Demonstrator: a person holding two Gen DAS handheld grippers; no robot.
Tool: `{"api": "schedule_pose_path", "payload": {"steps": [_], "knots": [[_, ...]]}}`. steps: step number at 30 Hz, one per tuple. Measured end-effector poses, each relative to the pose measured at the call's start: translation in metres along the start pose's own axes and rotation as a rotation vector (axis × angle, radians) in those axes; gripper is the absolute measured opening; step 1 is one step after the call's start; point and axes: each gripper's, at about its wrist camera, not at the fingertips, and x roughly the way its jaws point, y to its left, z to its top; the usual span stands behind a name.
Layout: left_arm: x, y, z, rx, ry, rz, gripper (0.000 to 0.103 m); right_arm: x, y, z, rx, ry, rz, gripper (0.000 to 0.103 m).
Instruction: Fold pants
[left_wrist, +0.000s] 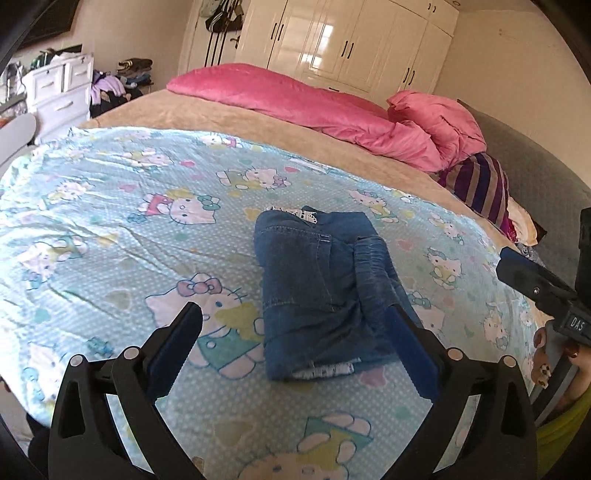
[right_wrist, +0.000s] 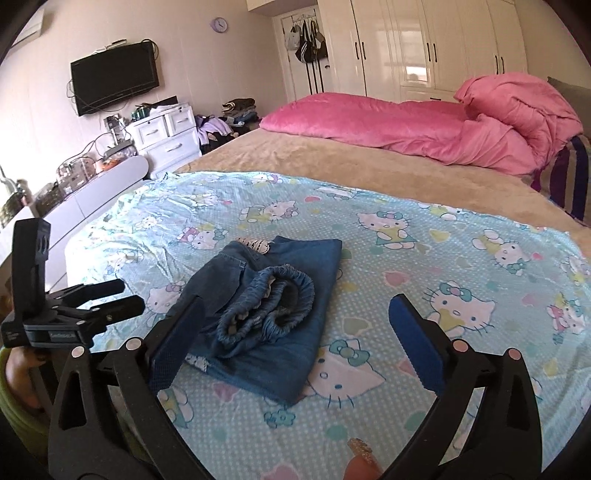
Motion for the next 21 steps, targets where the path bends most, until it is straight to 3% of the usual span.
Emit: {"api": "schedule_pose_path", "payload": {"steps": [7,21], "knots": [[-0.032,-0.006,-0.014,0.005,-0.036,0.023,0.098,-0.025,0.009,-0.012,-0.011,-0.004,0.000,0.094],[-0.064,-0.014,-0.056,0.028,-0.019,0.047,0.099,-0.057,0.018,-0.045,-0.002,0.021,-0.012,0.094]]}}
